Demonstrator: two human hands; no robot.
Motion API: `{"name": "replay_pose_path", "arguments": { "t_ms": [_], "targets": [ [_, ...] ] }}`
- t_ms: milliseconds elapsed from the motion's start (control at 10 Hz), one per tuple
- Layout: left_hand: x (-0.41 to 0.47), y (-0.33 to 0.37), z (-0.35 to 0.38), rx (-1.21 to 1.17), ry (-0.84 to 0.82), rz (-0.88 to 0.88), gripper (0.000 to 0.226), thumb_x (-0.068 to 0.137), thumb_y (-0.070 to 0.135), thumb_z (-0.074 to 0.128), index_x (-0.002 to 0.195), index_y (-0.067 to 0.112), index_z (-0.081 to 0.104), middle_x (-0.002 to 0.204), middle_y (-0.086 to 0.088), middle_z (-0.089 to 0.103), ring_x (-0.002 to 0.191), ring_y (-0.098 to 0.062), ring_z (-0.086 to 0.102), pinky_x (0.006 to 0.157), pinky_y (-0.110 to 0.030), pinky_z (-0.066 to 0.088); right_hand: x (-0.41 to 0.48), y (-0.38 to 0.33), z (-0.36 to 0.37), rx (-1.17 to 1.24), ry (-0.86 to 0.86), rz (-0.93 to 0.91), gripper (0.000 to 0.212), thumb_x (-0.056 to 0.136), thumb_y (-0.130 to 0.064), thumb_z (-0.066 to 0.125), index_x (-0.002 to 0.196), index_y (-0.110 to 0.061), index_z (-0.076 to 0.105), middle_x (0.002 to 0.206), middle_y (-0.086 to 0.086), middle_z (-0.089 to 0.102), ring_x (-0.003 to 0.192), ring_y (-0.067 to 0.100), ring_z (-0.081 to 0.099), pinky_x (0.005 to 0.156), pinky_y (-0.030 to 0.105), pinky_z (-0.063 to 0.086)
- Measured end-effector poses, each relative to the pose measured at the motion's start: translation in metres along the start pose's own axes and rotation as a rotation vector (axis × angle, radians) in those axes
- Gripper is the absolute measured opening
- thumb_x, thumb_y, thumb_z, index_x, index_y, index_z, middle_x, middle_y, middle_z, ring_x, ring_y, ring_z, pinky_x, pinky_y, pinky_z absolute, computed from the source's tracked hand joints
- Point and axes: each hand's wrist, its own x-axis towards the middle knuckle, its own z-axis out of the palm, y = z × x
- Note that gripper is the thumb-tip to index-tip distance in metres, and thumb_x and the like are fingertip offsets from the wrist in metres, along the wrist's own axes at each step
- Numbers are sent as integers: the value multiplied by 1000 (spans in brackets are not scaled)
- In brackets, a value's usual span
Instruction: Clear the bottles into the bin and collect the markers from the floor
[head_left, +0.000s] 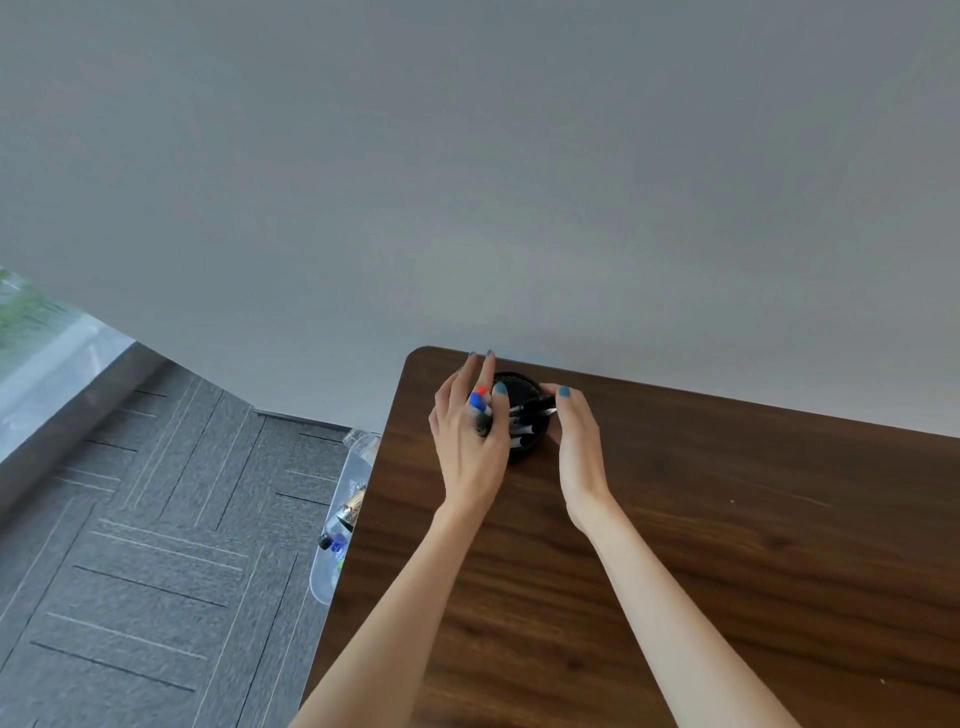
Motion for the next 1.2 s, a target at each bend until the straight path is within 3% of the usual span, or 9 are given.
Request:
{"name": "replay_pose_path", "arguments": {
  "t_ms": [100,200,300,400,500,600,700,900,1200],
  "targets": [
    [3,-3,-10,174,-79,76,56,99,46,37,152,35,22,157,11,27,145,-10,17,116,-37,21,-3,1,-2,22,-41,13,37,103,-39,34,122,-21,59,121,-7,64,118,7,56,105,29,41],
    [6,-7,-25,159,-280,71,80,90,56,52,154,36,7,160,12,14,146,-7,7,114,-34,15,-5,0,-4,50,-74,49,46,101,-49,33,130,-23,57,132,-3,60,128,12,51,114,39,35],
    [6,-9,-39,-41,-469,-27,107,78,48,73,153,37,-3,158,15,18,144,-1,9,114,-30,17,-9,-3,-6,53,-76,47,40,103,-40,35,129,-21,58,130,-1,62,125,12,54,113,41,37],
    [4,-12,-53,-183,-532,-100,106,73,33,82,153,35,12,151,17,33,139,1,30,113,-25,29,-14,-5,-7,27,-90,10,30,102,-28,42,125,-19,60,122,-2,66,118,10,59,108,39,43],
    [-1,-4,-61,-221,-514,-97,85,76,17,81,145,29,32,131,10,56,113,14,51,88,-3,42,-17,-3,-7,-21,-107,-3,28,101,-28,46,125,-25,59,123,-7,65,119,5,58,107,34,44],
    [-5,-1,-64,-249,-506,-100,79,77,10,79,142,26,37,124,11,58,104,18,53,78,1,41,-22,-3,-6,-28,-128,-9,27,101,-24,45,124,-30,57,125,-10,63,119,0,57,100,22,46],
    [-11,-2,-65,-277,-513,-106,79,77,8,79,142,26,38,124,13,58,106,14,55,79,-2,44,-28,-2,-6,-9,-125,3,26,101,-20,46,121,-31,57,122,-11,64,117,0,58,93,17,47],
    [-20,-11,-65,-317,-528,-131,81,74,14,82,140,34,39,125,16,59,115,0,58,94,-26,53,-39,5,-7,-24,-98,27,27,98,-16,51,122,-26,59,121,-10,66,117,-1,57,95,20,45],
    [-24,-11,-66,-291,-533,-141,86,73,18,83,140,40,34,130,15,54,118,-5,56,99,-39,51,-45,4,-8,-77,-67,34,28,97,-14,54,122,-25,59,121,-12,65,118,0,56,104,26,45]
  ]
}}
